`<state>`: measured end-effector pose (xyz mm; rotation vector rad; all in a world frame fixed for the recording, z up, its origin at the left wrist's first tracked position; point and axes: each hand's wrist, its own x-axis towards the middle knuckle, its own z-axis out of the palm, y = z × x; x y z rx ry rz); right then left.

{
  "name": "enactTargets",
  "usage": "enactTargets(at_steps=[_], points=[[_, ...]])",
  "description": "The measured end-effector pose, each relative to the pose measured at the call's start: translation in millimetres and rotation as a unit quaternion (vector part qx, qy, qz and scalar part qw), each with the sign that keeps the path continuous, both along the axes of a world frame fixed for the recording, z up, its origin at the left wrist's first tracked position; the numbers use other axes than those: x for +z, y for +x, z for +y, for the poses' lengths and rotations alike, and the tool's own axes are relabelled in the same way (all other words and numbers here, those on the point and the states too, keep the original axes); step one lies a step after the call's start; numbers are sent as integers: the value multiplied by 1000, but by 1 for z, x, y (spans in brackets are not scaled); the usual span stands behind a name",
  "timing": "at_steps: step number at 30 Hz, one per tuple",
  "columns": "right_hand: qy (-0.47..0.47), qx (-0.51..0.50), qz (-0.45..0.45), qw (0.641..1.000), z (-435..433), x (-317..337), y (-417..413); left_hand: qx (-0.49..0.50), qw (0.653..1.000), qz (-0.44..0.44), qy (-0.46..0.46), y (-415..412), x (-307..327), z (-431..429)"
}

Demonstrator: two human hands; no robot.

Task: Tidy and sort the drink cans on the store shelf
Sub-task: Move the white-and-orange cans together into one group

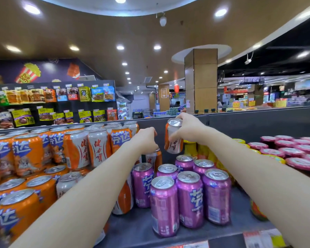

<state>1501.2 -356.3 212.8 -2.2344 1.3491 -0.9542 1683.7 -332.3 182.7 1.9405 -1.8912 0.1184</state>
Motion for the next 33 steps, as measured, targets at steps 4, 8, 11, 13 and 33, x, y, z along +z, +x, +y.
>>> enactTargets(at_steps=[4,8,11,13,33], points=[[31,30,-85,995,2,3,-19,20,999,-6,26,-3,-6,-19],[43,58,-141,987,7,8,-31,32,996,-35,70,-8,-15,-33],[39,61,-153,986,10,12,-37,64,988,-69,120,-8,-22,-38],[38,66,-153,985,11,13,-41,82,985,-65,139,-5,-27,-42],[-35,4,-248,968,59,10,-52,-64,988,130,-56,-3,16,-25]])
